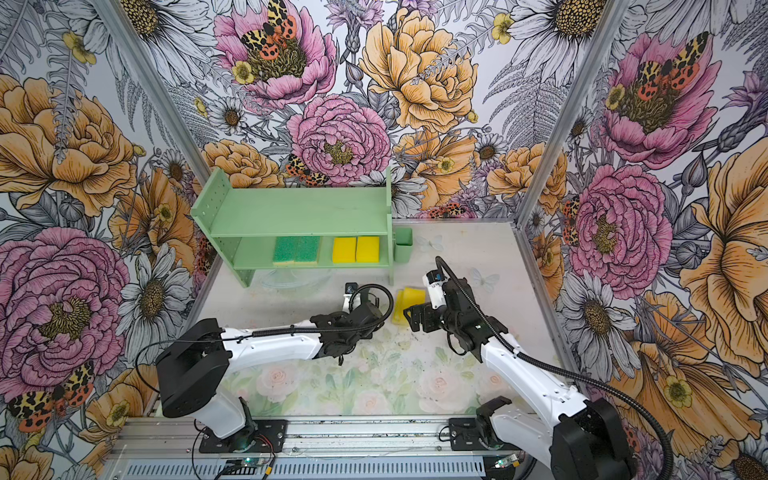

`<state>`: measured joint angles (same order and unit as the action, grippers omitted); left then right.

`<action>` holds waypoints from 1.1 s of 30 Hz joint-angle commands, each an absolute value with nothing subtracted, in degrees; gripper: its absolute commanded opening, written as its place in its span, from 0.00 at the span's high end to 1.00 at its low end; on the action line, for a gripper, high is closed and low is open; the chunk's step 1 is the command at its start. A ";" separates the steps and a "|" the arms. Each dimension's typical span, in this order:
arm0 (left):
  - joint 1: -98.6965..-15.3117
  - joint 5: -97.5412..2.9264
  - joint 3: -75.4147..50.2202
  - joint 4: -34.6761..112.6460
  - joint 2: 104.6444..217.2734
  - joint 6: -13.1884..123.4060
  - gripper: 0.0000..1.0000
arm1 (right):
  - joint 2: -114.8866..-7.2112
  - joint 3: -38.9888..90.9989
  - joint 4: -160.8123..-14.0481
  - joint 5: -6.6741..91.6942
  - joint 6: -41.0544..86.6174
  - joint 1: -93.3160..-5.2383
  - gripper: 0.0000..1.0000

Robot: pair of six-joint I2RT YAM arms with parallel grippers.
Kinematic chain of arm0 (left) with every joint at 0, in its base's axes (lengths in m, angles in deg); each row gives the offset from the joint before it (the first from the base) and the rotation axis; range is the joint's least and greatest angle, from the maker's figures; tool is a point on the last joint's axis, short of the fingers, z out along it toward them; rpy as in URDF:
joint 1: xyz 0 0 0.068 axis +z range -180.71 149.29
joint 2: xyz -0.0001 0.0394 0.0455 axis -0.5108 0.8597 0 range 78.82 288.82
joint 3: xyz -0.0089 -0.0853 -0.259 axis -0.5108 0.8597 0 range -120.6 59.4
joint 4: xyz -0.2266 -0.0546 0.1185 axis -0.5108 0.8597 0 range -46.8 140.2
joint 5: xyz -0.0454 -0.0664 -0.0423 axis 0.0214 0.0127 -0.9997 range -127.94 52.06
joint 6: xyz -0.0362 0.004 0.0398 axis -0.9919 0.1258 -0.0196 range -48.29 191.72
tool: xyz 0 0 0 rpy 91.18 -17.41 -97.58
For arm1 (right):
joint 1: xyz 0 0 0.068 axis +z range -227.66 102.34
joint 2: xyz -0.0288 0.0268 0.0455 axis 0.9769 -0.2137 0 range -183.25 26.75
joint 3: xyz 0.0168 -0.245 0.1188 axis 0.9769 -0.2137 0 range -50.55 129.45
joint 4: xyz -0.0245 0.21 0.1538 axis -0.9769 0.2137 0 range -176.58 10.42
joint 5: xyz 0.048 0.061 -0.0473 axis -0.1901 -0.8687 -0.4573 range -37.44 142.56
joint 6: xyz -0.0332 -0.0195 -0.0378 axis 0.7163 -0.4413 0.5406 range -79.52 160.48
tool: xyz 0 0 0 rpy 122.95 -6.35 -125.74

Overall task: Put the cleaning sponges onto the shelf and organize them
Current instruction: 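Lift the dark green scouring pad off the table with the left gripper, then carry the scouring pad with the left gripper into the upper shelf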

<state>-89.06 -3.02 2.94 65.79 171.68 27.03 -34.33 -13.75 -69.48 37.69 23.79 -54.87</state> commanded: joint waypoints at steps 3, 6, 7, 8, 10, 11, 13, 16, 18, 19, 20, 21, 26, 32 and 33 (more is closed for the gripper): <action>-90.26 -2.01 -1.12 70.39 168.38 29.93 0.47 | -33.58 -14.03 -70.06 37.87 23.77 -55.33 0.04; -91.54 -0.30 -3.49 73.23 166.42 31.87 0.47 | -33.63 -14.06 -70.06 37.86 23.77 -55.34 0.04; -92.09 0.79 -4.53 74.67 165.75 32.41 0.46 | -33.63 -14.07 -70.06 37.98 23.78 -55.34 0.04; -92.57 1.47 -5.45 75.66 165.20 33.12 0.45 | -33.63 -14.04 -70.01 37.97 23.74 -55.34 0.04; -93.49 3.09 -7.26 77.72 163.46 34.53 0.45 | -33.71 -14.05 -70.04 37.97 23.73 -55.34 0.04; -93.86 3.77 -7.93 78.42 162.40 35.15 0.45 | -33.80 -14.05 -70.03 37.97 23.73 -55.34 0.04; -94.18 4.16 -9.15 79.13 160.42 36.51 0.45 | -33.85 -14.07 -69.99 37.97 23.78 -55.40 0.04; -94.31 4.00 -10.63 79.42 156.80 38.61 0.45 | -33.89 -13.98 -70.05 37.97 23.68 -55.42 0.04; -94.35 4.03 -11.96 79.74 154.70 40.06 0.44 | -33.89 -13.89 -70.06 37.93 23.71 -55.42 0.04; -94.34 4.12 -12.92 80.06 153.84 40.90 0.44 | -33.86 -13.87 -70.03 37.88 23.69 -55.42 0.04; -94.26 4.10 -14.06 80.31 152.92 41.70 0.44 | -33.89 -13.88 -70.06 37.87 23.70 -55.42 0.04; -94.36 4.08 -14.99 80.51 152.31 42.43 0.43 | -33.91 -13.90 -70.03 37.84 23.69 -55.42 0.04; -93.64 5.20 -21.30 80.91 151.78 47.60 0.41 | -34.57 -13.47 -70.06 37.71 23.69 -55.42 0.04; -89.54 4.27 -31.65 80.82 157.19 54.76 0.40 | -35.28 -13.11 -70.01 37.30 23.39 -55.42 0.04; -88.69 4.02 -33.30 80.82 158.26 55.73 0.40 | -35.28 -13.10 -70.06 37.27 23.50 -55.42 0.04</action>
<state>-90.50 3.45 -29.76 80.50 155.85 50.22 -35.03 -13.75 -69.46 37.69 23.79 -55.25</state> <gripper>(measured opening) 0.599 0.962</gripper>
